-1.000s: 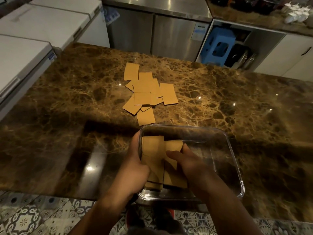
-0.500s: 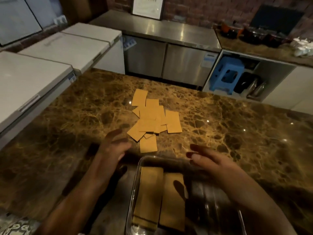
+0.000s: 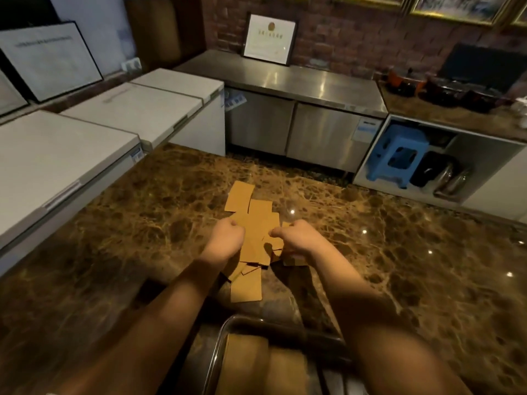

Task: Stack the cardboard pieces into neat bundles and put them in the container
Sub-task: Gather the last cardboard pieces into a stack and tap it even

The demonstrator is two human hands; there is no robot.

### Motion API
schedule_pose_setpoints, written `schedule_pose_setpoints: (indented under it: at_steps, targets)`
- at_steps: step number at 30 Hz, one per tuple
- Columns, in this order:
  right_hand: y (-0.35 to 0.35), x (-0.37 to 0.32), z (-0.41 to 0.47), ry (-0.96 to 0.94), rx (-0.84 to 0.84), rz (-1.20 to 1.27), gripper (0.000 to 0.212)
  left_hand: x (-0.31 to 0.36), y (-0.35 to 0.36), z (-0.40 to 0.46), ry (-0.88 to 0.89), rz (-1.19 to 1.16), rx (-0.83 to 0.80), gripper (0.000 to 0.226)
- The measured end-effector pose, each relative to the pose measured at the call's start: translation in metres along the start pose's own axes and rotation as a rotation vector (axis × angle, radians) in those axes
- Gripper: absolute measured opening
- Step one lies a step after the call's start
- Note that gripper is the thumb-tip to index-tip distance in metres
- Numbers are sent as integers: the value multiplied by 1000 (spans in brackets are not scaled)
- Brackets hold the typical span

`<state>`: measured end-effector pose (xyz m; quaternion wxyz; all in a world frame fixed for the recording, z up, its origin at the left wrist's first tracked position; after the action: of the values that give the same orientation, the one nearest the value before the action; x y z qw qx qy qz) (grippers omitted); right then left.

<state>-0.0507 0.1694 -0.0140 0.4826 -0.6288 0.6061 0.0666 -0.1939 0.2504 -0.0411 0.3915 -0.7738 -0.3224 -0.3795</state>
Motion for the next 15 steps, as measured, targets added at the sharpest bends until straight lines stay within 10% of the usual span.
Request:
schedule_pose_setpoints:
  at_steps: [9,15]
  targets:
    - [24,-9,20,12,-94,-36,18,-4,22,-5,-21,-96,-69,15]
    - [0,-4,6,-22,-48,142,28,-5,12,-4,6,-228,18,53]
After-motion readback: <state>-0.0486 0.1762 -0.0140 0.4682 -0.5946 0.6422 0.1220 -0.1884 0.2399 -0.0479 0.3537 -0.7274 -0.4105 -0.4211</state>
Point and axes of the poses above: each hand's wrist, its own z-axis towards the middle knuckle, its own y-axis out of the palm, x = y × z, the point moved 1 cm from there along z, towards the middle knuckle, and after that the axes turned 2 degrees about -x, right-handed, at the moved point
